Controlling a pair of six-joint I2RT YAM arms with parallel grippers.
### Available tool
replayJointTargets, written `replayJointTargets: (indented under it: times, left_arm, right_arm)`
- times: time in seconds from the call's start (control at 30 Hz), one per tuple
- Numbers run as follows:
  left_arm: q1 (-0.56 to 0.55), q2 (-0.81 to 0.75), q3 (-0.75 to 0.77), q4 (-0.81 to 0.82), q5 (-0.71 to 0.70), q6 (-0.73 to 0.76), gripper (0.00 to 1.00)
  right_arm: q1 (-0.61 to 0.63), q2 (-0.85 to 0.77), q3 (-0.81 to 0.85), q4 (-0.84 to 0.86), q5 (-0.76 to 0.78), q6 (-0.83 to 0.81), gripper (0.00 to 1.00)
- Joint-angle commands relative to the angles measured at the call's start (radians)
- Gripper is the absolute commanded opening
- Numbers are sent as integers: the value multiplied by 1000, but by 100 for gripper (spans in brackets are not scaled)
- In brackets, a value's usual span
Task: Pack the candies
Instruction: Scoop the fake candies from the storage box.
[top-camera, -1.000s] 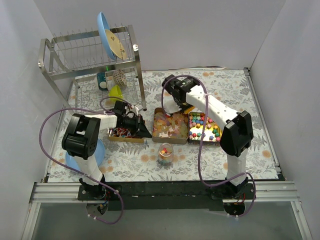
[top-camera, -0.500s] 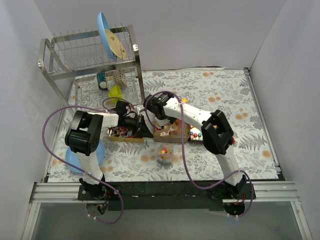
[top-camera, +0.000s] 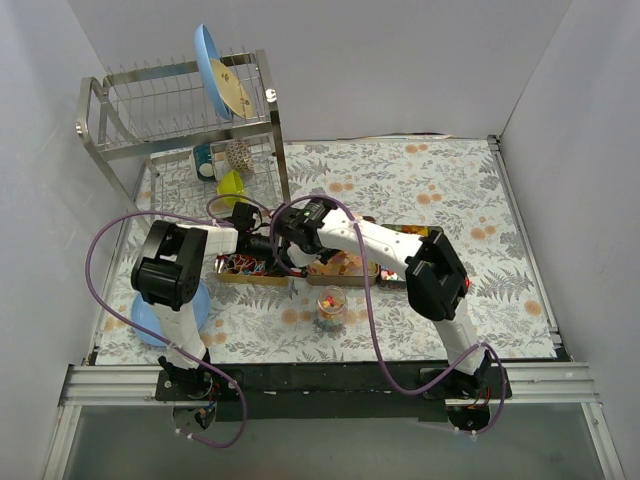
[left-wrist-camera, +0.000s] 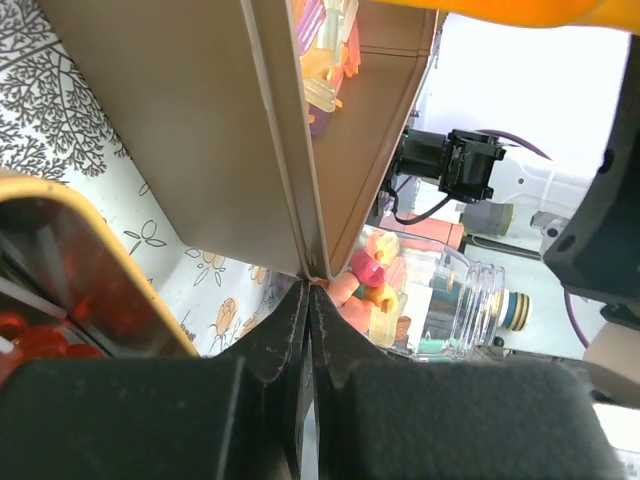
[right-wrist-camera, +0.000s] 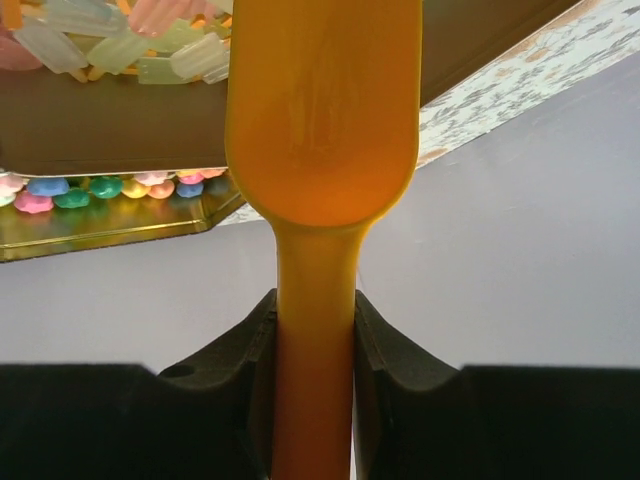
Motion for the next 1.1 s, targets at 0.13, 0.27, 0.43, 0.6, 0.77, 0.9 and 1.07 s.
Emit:
replayJointTargets:
  times: [0.13, 0.27, 0.43, 0.6, 0.77, 0.9, 1.07]
  left_arm:
    - [-6, 26, 17, 15, 45, 21, 0]
    - [-6, 28, 17, 15, 47, 19, 0]
    - [-6, 45, 19, 27, 78, 24, 0]
    - [-7, 60, 28, 35, 88, 24, 0]
    - [-6, 63, 40, 36, 99, 16, 0]
    - [-6, 81, 43, 41, 120, 13, 0]
    - [-6, 95, 30, 71, 143, -7, 0]
  right_arm:
    - [-74, -62, -158, 75, -141, -20, 1]
    - [-139, -101, -244, 164, -136, -135, 1]
    - [-180, -172, -380, 305, -133, -335, 1]
    - [-202, -169, -410, 388, -127, -427, 1]
    - [-177, -80, -270, 339, -116, -396, 1]
    - [-142, -10, -177, 272, -115, -333, 1]
    - [-81, 32, -135, 204, -155, -237, 1]
